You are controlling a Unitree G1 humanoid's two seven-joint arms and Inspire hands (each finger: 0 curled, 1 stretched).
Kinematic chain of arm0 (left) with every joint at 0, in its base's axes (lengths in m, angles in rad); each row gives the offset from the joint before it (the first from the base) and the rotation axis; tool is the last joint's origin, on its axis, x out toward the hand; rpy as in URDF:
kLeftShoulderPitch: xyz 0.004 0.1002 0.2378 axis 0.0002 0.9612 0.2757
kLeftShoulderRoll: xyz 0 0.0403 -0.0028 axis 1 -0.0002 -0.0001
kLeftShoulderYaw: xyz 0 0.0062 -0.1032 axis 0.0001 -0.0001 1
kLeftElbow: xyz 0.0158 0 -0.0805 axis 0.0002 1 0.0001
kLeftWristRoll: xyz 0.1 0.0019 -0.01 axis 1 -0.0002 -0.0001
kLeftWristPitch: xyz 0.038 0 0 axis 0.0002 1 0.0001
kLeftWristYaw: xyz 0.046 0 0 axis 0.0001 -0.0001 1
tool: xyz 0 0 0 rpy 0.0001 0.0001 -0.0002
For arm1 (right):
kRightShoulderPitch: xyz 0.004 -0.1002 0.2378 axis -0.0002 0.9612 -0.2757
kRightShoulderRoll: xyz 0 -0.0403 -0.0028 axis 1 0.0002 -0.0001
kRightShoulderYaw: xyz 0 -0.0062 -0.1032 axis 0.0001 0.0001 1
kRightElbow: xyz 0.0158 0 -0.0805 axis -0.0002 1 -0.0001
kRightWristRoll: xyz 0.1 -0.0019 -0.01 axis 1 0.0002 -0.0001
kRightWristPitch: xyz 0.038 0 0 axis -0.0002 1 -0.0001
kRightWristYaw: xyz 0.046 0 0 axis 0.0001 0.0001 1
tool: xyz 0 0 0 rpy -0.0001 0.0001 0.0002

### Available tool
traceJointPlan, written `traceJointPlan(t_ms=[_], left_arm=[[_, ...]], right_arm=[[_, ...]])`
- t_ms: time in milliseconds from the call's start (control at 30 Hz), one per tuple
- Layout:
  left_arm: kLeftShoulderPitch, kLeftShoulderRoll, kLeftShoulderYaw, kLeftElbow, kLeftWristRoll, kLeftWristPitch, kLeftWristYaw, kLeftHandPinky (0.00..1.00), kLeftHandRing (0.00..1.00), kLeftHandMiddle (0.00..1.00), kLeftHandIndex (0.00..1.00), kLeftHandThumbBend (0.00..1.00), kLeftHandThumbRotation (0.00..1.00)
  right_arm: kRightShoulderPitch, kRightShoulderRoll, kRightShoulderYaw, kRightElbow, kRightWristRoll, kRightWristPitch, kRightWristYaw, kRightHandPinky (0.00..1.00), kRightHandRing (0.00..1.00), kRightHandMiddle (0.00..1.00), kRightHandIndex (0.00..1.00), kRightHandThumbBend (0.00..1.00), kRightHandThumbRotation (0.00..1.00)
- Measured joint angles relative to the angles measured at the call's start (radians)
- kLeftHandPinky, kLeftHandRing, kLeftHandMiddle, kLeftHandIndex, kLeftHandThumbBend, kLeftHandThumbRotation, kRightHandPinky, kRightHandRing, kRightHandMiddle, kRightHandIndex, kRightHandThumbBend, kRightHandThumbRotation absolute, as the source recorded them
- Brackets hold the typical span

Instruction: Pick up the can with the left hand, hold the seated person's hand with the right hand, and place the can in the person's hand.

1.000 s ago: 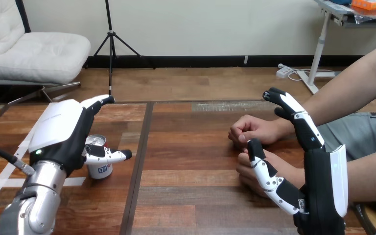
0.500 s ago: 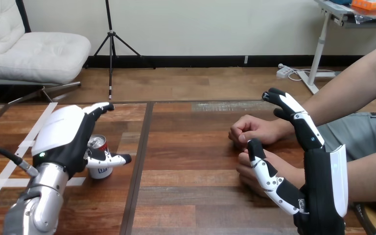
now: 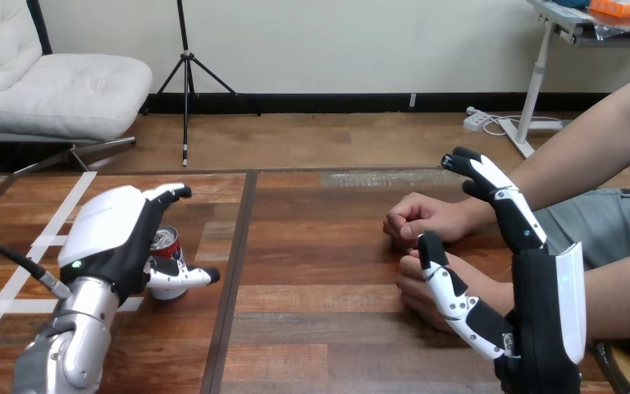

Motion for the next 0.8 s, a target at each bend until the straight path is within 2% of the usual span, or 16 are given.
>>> traceJointPlan(t_ms=[233, 800], left_arm=[[-0.008, 0.0, -0.01, 0.028, 0.001, 0.002, 0.011, 0.73, 0.81, 0.85, 0.82, 0.85, 0.19], [-0.038, 0.002, -0.039, 0.095, 0.002, 0.001, 0.074, 0.74, 0.81, 0.85, 0.83, 0.83, 0.17]], right_arm=[[0.0, 0.0, -0.007, 0.003, 0.0, 0.0, 0.0, 0.79, 0.84, 0.85, 0.78, 0.32, 0.27], [0.0, 0.0, -0.009, 0.013, 0.0, -0.001, 0.0, 0.8, 0.84, 0.84, 0.77, 0.31, 0.28]])
